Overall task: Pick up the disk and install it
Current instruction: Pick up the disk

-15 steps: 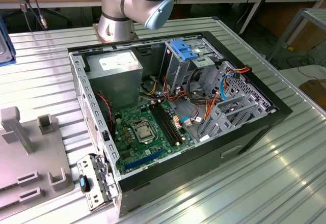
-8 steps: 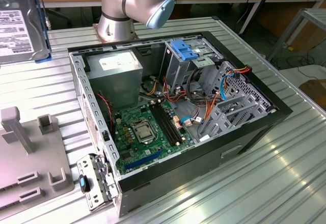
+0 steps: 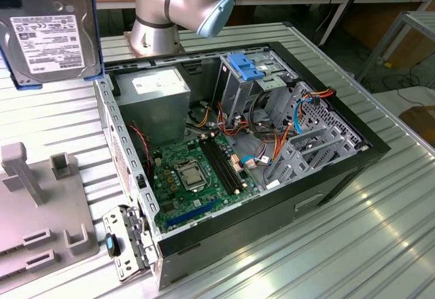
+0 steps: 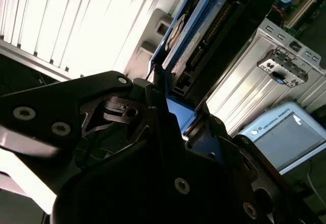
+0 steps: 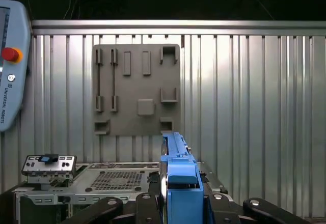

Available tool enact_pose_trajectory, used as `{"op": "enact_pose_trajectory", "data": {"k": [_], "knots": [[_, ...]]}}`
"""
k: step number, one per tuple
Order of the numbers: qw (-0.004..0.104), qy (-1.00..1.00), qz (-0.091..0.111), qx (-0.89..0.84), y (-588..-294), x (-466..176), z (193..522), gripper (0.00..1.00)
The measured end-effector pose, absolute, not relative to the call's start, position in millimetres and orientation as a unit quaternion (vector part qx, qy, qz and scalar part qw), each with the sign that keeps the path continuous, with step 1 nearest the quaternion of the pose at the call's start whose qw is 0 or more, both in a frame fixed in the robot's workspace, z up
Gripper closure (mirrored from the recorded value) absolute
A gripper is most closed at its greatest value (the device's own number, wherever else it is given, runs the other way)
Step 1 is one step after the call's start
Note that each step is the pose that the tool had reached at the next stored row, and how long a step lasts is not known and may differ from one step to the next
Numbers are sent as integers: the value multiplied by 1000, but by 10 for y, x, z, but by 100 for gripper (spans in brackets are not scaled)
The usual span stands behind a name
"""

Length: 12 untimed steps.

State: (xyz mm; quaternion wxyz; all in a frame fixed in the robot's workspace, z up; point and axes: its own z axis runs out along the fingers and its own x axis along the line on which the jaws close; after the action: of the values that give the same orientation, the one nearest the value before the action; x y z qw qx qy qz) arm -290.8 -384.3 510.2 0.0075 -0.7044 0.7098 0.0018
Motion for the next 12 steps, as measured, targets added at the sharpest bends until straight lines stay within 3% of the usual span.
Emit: {"op": "enact_pose_trajectory", "data": {"k": [12], "knots": [[6,710,0,-704,-3843,-1989,5045,63]]}}
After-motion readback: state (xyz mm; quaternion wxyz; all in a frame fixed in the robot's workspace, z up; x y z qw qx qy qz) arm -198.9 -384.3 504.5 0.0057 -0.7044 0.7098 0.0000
